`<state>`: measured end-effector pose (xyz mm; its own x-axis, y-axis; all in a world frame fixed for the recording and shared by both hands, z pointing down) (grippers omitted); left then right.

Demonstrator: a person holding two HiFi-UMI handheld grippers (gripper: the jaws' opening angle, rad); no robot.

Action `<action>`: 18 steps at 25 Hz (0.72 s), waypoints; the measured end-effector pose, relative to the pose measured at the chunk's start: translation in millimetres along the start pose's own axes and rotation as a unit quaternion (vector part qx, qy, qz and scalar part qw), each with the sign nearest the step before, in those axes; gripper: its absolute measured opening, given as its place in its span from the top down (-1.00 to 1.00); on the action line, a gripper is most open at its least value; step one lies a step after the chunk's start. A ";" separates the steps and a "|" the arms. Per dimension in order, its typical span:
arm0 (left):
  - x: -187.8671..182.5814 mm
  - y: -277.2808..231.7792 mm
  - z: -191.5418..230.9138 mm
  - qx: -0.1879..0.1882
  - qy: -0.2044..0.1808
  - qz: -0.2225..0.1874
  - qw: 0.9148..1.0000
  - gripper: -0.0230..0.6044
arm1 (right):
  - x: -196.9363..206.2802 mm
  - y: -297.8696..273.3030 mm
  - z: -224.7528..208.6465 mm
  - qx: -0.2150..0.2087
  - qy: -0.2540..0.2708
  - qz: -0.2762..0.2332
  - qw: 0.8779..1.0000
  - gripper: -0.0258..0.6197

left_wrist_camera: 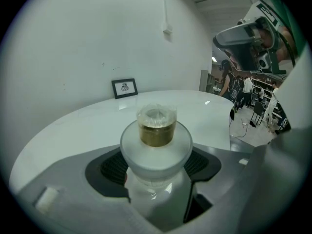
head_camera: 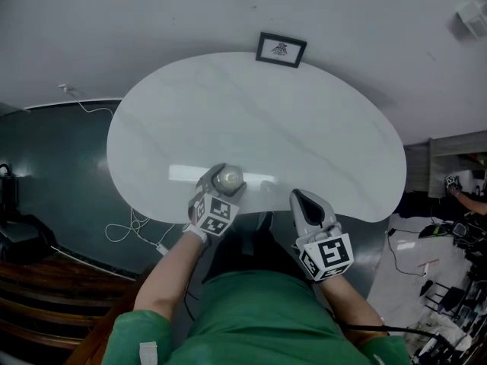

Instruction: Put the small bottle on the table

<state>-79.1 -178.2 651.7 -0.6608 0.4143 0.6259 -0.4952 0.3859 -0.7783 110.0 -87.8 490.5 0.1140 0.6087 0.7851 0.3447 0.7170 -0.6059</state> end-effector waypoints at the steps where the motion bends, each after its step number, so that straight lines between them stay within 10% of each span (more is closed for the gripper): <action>1: -0.1 0.2 -0.3 -0.001 -0.002 0.000 1.000 -0.17 | -0.2 0.4 0.5 0.000 0.000 0.000 1.000 0.91; 18: 4.0 80.6 4.4 -0.019 0.065 -0.053 0.996 -0.22 | -13.3 3.9 -3.3 -0.007 0.008 -0.024 1.000 0.91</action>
<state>-124.2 -149.0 591.2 -0.5264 0.4725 0.7068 -0.5349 0.4622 -0.7073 112.9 -94.2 478.1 0.1111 0.5683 0.8153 0.3622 0.7408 -0.5658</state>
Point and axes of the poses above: the fingertips, and each gripper's own axes: y backward along the fingers, z to its left, x out of its underside, the point moved 8 cm from there along y, backward along the fingers, and after that the axes turned 12 degrees about z, right-handed, at the moved point
